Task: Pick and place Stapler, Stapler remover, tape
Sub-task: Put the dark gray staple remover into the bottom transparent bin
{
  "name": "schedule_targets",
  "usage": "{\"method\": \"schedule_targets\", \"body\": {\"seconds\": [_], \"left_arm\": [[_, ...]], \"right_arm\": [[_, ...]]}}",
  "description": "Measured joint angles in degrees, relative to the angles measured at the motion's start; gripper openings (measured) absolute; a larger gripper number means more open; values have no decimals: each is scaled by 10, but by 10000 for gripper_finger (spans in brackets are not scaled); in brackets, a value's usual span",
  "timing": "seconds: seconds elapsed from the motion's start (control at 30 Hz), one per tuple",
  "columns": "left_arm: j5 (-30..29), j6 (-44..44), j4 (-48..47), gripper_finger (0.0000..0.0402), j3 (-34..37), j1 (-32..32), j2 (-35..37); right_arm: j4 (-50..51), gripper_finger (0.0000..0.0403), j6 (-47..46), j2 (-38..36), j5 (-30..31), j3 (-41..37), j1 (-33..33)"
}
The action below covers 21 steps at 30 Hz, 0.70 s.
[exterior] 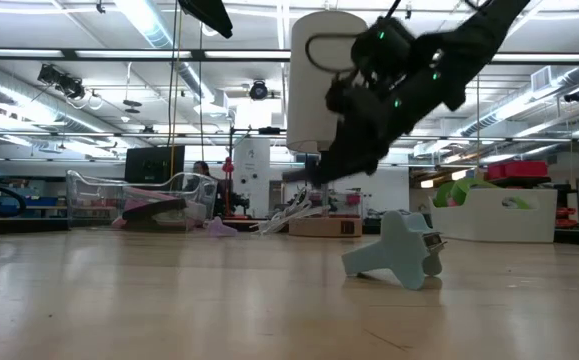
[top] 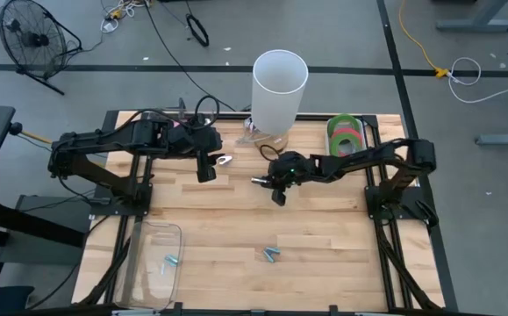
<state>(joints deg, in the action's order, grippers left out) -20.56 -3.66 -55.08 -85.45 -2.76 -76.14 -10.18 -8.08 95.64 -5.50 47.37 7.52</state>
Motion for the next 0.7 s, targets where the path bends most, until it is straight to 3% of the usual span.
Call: {"method": "schedule_targets", "body": {"seconds": [0.13, 0.37, 0.7], "left_arm": [[3, 1, 6, 177, 0, 0, 0], [96, 10, 59, 177, 0, 0, 0], [163, 66, 149, 177, 0, 0, 0]], "right_arm": [[0, 65, 15, -50, 0, 0, -11], [-3, 65, 55, -131, 28, 0, -40], [-11, 66, 56, -212, 52, 0, -80]]}}
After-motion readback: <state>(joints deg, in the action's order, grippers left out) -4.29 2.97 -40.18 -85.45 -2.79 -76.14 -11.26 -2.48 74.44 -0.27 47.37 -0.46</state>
